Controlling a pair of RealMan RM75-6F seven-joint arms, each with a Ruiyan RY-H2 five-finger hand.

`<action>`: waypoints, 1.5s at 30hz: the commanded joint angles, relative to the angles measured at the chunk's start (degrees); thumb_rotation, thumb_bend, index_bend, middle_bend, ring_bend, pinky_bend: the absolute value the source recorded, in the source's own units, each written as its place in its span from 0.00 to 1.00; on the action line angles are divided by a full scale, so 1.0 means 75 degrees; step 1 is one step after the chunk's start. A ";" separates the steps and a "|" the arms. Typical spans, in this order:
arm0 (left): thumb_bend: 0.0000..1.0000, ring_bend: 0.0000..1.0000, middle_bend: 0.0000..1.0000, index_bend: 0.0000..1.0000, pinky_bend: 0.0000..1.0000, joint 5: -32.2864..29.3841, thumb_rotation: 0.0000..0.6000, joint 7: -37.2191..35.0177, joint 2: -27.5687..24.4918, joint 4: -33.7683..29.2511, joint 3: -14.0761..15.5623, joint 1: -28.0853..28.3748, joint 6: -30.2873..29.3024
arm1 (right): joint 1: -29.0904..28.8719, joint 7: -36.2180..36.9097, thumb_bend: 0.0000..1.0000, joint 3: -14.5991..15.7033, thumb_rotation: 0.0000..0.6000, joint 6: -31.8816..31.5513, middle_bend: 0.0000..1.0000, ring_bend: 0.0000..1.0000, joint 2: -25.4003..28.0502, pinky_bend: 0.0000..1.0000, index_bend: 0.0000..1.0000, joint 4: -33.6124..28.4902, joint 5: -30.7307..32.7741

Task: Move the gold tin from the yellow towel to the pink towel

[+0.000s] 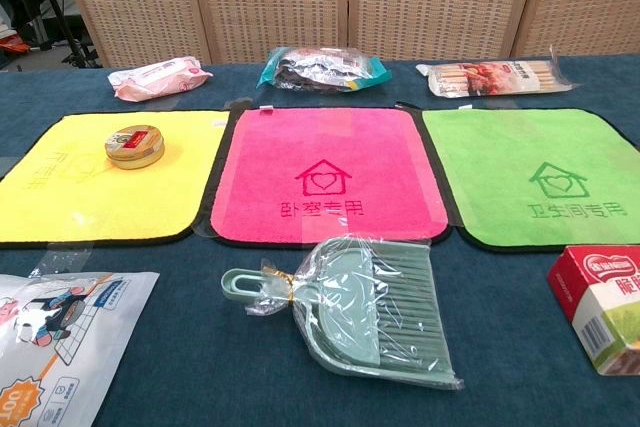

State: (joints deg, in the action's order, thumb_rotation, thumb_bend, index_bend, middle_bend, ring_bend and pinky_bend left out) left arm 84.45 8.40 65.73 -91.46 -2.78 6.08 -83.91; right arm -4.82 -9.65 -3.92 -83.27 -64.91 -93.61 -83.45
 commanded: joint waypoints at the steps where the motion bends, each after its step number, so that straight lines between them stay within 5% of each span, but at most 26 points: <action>1: 0.28 0.00 0.00 0.00 0.00 -0.0026 1.00 0.0024 0.0024 0.0027 0.0001 0.0033 0.0059 | -0.0002 0.0006 0.35 -0.0010 1.00 0.0002 0.00 0.00 -0.0004 0.05 0.09 0.0012 0.0017; 35: 0.30 0.00 0.00 0.00 0.00 -0.0125 1.00 0.0141 0.0066 -0.0111 0.0005 0.0072 0.0137 | 0.0017 0.0101 0.35 0.0007 1.00 0.0086 0.00 0.00 0.0059 0.05 0.09 0.0008 0.0139; 45: 0.32 0.00 0.00 0.03 0.00 -0.0377 1.00 -0.0837 0.0260 -0.0328 -0.0236 0.0050 0.0058 | 0.0031 0.0072 0.36 0.0045 1.00 0.0032 0.00 0.00 0.0046 0.05 0.09 -0.0013 0.0033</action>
State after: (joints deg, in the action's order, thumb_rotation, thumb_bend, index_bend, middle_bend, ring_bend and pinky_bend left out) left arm 82.14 4.72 67.13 -93.56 -3.74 6.54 -82.98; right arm -4.61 -9.14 -3.55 -83.01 -64.56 -93.74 -83.23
